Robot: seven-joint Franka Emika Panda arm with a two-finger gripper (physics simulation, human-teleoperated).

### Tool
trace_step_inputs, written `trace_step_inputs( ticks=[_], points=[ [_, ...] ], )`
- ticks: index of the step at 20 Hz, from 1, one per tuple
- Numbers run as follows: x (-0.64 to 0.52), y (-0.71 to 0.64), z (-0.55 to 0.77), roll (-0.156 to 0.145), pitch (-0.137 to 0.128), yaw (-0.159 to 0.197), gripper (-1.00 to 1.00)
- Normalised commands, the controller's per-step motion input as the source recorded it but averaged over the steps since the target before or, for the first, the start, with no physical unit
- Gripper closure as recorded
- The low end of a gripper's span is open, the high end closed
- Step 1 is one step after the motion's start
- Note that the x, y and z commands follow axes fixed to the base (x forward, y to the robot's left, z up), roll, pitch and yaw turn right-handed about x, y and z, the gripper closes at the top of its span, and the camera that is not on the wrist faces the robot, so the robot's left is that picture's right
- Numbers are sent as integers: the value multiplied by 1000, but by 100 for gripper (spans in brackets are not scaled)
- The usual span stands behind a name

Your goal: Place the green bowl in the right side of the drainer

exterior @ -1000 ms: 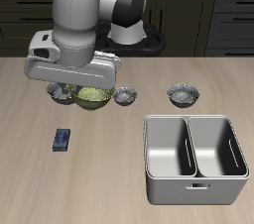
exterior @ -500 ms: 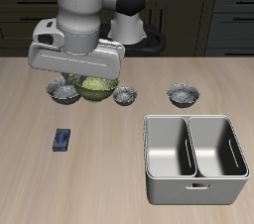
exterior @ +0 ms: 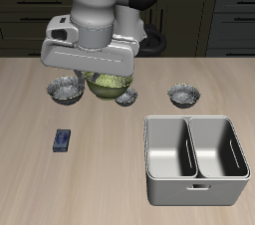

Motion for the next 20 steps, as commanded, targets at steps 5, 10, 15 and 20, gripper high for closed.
trace_step_inputs(
  ticks=[5, 10, 15, 20],
  points=[
    [51, 425, 56, 12, 3, -6, 100],
    [66, 370, -58, 36, 10, 15, 100],
    [51, 280, -11, 28, 8, 2, 100],
    [26, 211, -42, 13, 11, -1, 100]
  ],
)
